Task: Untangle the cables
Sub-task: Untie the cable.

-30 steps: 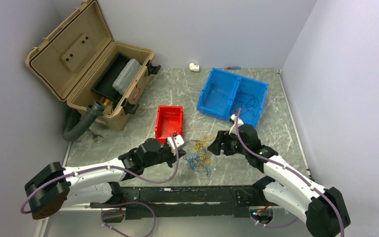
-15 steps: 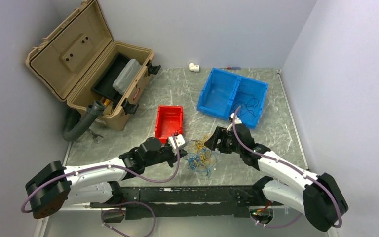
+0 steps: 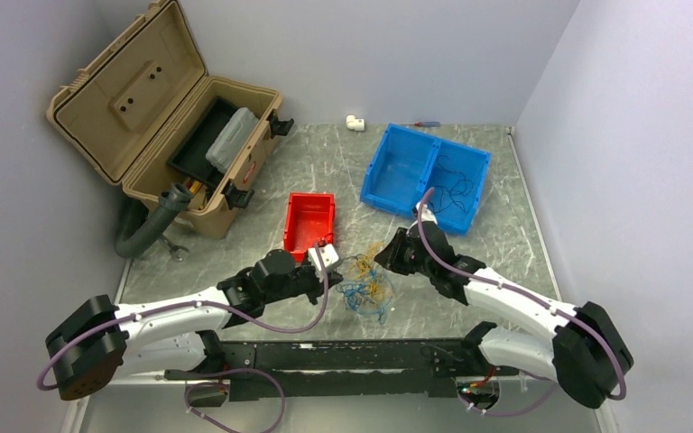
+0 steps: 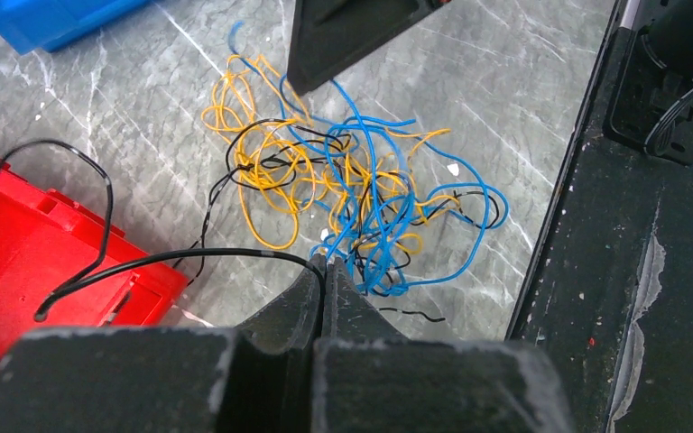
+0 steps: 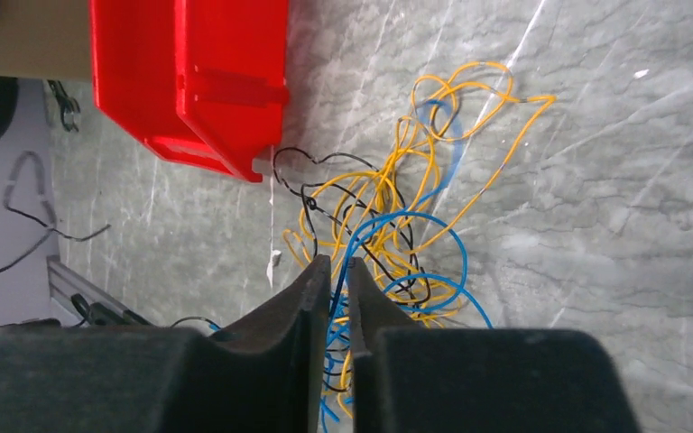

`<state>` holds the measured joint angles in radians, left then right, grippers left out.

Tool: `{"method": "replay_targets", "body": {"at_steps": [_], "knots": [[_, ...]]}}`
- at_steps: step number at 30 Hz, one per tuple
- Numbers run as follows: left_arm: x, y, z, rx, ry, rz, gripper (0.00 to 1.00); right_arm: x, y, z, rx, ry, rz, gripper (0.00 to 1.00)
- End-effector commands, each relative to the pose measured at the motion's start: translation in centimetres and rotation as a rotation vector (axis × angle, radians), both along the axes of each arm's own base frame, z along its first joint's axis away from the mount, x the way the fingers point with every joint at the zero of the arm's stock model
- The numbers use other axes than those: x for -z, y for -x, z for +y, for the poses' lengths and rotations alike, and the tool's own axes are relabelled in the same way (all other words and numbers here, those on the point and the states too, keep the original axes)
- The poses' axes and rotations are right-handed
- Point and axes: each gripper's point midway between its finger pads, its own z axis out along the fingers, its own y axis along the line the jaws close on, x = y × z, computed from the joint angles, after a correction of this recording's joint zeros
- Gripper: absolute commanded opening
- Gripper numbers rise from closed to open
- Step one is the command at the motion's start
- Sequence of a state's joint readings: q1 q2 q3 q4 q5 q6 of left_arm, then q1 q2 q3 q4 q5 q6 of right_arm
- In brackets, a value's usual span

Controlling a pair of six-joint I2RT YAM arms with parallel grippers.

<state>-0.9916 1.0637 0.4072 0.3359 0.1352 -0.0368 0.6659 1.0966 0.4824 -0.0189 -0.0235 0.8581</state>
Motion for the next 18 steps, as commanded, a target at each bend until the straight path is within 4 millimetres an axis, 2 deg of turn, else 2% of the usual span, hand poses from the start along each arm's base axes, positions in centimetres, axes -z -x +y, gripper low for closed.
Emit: {"method": "replay_targets", "body": {"at_steps": [1, 5, 11, 18], "knots": [[-2.0, -0.2, -0.4, 0.01, 0.048, -0.041, 0.0, -3.3, -1.0, -1.0, 0.074, 0.006, -0.073, 0.11], [-2.0, -0.2, -0.3, 0.006, 0.05, -0.044, 0.0, -5.0, -1.0, -2.5, 0.116, 0.036, -0.109, 0.01], [-2.2, -0.3, -0.2, 0.001, 0.053, -0.05, 0.0, -8.2, -1.1, -4.8, 0.182, 0.104, -0.159, 0.0], [-2.5, -0.4, 0.1, -0.011, 0.059, -0.061, 0.0, -13.3, -1.0, -7.6, 0.263, 0.144, -0.25, 0.0]]}}
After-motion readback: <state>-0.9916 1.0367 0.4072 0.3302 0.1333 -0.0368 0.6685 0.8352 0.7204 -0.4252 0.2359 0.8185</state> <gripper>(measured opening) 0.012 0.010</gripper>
